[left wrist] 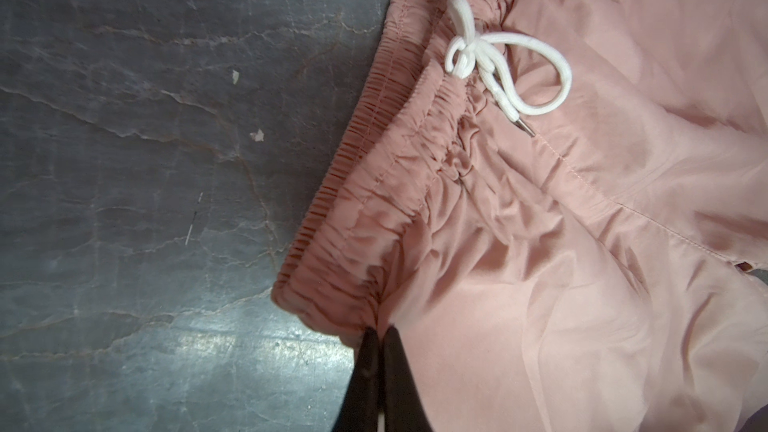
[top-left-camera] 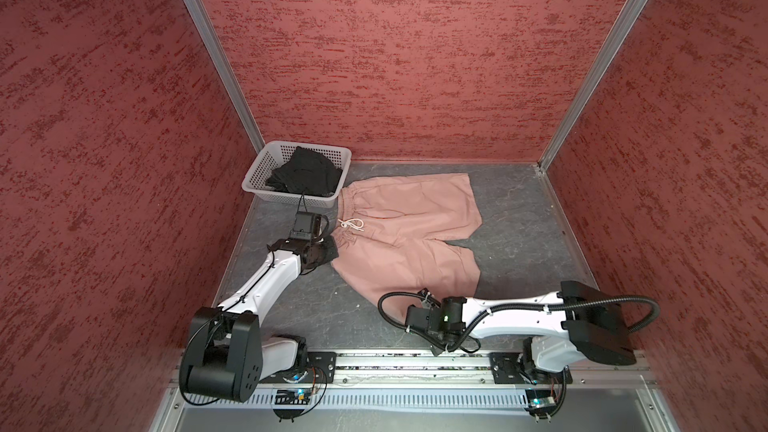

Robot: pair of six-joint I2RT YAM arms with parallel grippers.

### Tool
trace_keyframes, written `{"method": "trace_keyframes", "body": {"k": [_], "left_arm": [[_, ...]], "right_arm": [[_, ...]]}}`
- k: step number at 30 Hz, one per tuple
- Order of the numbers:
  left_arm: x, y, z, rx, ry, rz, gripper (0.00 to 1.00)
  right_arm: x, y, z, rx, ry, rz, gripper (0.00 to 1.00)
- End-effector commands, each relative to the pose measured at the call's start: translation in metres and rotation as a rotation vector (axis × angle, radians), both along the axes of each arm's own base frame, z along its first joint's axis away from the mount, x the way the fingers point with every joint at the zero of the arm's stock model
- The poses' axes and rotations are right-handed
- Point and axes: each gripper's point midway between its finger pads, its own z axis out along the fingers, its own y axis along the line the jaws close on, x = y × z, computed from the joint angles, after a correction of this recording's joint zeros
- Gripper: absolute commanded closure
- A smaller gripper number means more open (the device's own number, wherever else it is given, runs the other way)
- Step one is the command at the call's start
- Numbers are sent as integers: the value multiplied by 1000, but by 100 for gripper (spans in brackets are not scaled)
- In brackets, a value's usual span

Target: Fold and stack the shorts

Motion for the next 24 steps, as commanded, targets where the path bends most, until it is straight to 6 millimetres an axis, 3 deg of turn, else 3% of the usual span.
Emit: {"method": "trace_keyframes", "body": {"k": [1, 4, 5, 6, 8, 15, 20, 24], "left_arm": [[1, 2, 11, 8, -21, -15, 94], [2, 4, 13, 18, -26, -16, 94], [2, 5, 13, 20, -25, -14, 94], [3, 6, 13, 20, -25, -14, 94], [3, 6, 14, 19, -23, -16, 94], [-3, 6, 22, 14, -28, -12, 94], [-14, 17, 29, 52, -21, 29, 96], [-27, 15, 37, 28, -29, 55, 100]], "right_arm": [[7, -19, 1, -87, -58, -29, 32], [5, -44, 1, -180, -52, -59, 54], [5, -50, 3, -196, -50, -67, 66], [5, -52, 6, -204, -50, -68, 76], [7, -55, 15, -209, -61, -72, 87], [10, -67, 42, -218, -46, -73, 89], [21, -65, 76, -138, -73, -78, 100], [38, -68, 105, -81, -156, -113, 100]]}}
